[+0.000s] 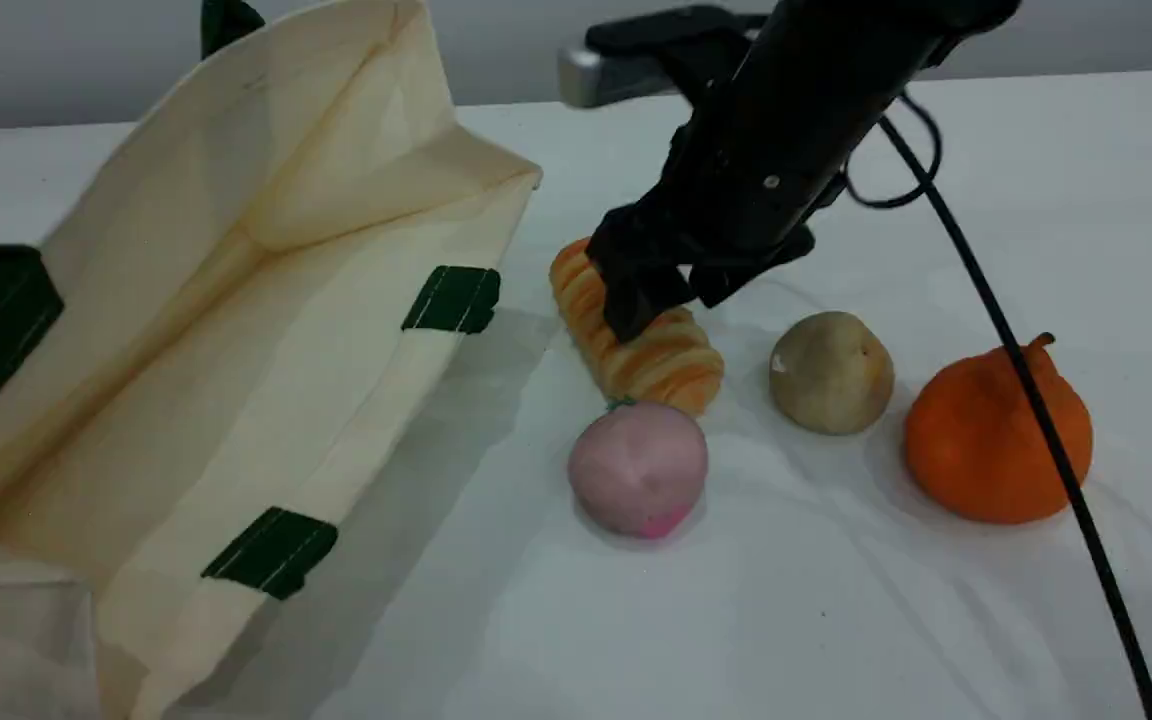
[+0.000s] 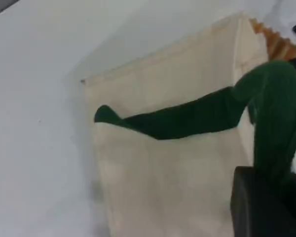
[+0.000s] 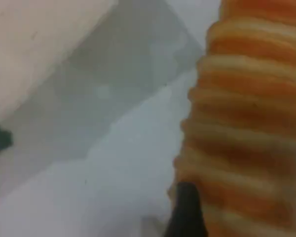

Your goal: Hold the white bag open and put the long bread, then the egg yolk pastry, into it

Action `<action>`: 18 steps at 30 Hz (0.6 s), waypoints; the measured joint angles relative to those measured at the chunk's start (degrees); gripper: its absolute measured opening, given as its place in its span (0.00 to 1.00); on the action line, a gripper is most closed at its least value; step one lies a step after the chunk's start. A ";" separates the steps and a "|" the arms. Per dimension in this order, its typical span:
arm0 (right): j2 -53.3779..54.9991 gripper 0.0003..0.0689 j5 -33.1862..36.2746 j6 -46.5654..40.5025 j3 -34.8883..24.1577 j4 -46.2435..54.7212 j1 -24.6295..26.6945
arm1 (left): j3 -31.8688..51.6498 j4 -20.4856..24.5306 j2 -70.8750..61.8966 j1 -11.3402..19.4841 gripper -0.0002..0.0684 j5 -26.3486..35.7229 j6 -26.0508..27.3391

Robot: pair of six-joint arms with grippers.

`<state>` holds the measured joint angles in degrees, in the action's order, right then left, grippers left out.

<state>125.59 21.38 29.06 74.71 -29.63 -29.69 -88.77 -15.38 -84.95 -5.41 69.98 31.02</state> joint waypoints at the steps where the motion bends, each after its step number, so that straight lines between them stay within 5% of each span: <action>1: 0.46 0.72 -0.06 0.00 0.38 0.00 -0.07 | 0.00 0.00 0.00 0.00 0.13 0.00 0.00; 10: 2.62 0.69 -1.23 0.00 1.78 0.08 -0.13 | 0.00 0.00 0.00 0.00 0.13 0.00 0.00; 18: 2.62 0.37 -0.76 0.00 1.78 1.54 -0.13 | 0.00 0.05 0.00 0.00 0.13 0.00 0.00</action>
<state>128.21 20.62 29.06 76.48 -28.09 -29.82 -88.77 -15.33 -84.95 -5.41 69.98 31.02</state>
